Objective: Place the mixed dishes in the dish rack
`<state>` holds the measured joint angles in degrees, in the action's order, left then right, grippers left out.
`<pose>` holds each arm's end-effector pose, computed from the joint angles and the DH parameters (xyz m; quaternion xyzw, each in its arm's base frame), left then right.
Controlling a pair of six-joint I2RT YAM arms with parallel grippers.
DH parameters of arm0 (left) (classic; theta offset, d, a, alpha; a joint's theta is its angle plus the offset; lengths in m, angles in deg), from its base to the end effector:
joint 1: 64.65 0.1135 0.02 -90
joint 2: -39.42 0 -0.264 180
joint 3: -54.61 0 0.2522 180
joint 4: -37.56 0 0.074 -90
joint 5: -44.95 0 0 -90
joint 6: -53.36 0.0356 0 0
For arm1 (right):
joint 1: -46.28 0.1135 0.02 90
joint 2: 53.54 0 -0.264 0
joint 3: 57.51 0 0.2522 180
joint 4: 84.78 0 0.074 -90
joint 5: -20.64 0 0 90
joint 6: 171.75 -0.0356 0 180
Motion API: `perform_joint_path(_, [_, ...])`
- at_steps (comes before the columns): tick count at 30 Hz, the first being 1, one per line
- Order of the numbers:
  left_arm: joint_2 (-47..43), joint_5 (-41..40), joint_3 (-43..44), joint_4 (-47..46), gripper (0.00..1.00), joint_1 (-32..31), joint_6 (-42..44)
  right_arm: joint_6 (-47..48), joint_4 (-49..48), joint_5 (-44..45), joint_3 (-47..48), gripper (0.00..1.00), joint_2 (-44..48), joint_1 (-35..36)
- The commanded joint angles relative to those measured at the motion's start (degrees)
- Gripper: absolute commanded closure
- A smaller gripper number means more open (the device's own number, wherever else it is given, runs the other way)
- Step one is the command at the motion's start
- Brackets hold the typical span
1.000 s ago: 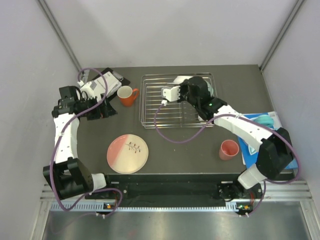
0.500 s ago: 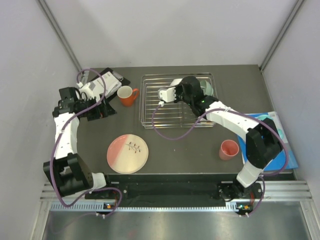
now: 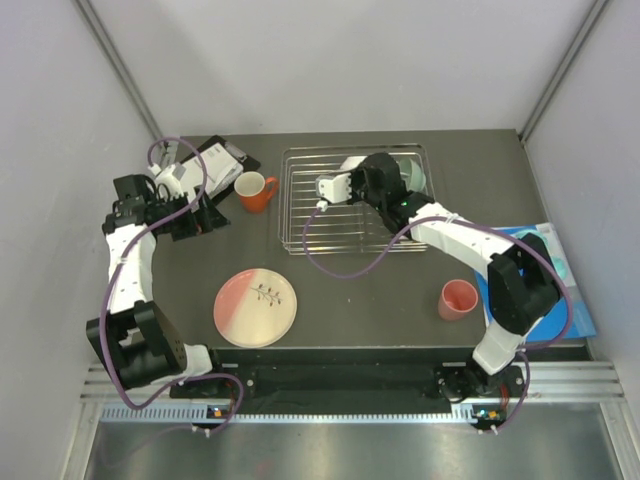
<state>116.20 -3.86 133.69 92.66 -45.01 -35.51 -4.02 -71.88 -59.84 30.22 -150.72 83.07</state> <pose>0.2646 0.0695 0.3003 -0.0320 0.8937 -0.2741 0.3538 0.3260 0.2364 0.2925 -0.6714 0.4866 -0.2586 0.4956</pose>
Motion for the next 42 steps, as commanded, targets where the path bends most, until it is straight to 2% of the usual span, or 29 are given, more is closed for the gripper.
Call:
perform_joint_path(1, [0.2, 2.0, -0.2, -2.8, 0.01, 0.8, -0.2, -0.2, -12.0, 0.9, 0.1, 1.00, -1.0, -1.4])
perform_joint_path(6, [0.5, 2.1, 0.1, -3.4, 0.01, 0.9, -0.3, -1.7, -14.3, 2.8, -1.0, 1.00, -2.2, -1.6])
perform_joint_path(7, [0.5, 2.0, 0.1, -3.5, 0.01, 0.9, -0.4, -2.0, -14.8, 3.4, -1.3, 0.98, -2.4, -1.6])
perform_joint_path(9, [0.5, 2.0, 0.2, -3.5, 0.01, 0.9, -0.2, -2.7, -15.2, 4.2, -1.7, 0.86, -2.5, -1.6])
perform_joint_path(14, [0.7, 2.2, 0.2, -3.8, 0.01, 1.0, -0.2, -5.7, -14.4, 5.1, -1.9, 0.71, -1.9, -1.5])
perform_joint_path(17, [0.7, 2.7, 0.3, -3.9, 0.01, 1.0, -0.5, -5.9, -14.6, 5.5, -2.8, 0.70, -1.3, -1.6])
perform_joint_path(24, [0.0, 2.6, 0.8, -3.5, 0.01, 1.0, 0.1, -6.9, -15.5, 8.3, -2.4, 0.58, 0.3, -1.4])
perform_joint_path(25, [-0.1, 2.4, 0.9, -3.4, 0.01, 1.0, 0.4, -7.4, -14.6, 9.0, -2.3, 0.55, 0.8, -1.1])
perform_joint_path(26, [-0.2, 2.4, 1.1, -3.3, 0.01, 1.0, 0.5, -7.9, -13.9, 9.4, -2.3, 0.42, 1.3, -0.9])
perform_joint_path(28, [-0.5, 2.2, 1.4, -3.2, 0.01, 1.0, 0.8, -9.1, -11.5, 9.6, -2.5, 0.39, 3.4, -0.1])
perform_joint_path(29, [-0.5, 2.1, 1.8, -3.1, 0.01, 1.1, 0.8, -10.4, -10.5, 9.6, -2.6, 0.35, 4.4, 0.3])
perform_joint_path(35, [-0.9, 2.3, 3.2, -2.8, 0.01, 1.1, 0.7, -13.0, -6.3, 11.0, -7.0, 0.25, 10.9, 2.8])
perform_joint_path(42, [-2.3, 2.2, 3.4, -2.5, 0.01, 1.0, 0.8, -16.0, -1.6, 11.3, -9.8, 0.20, 16.4, 4.6])
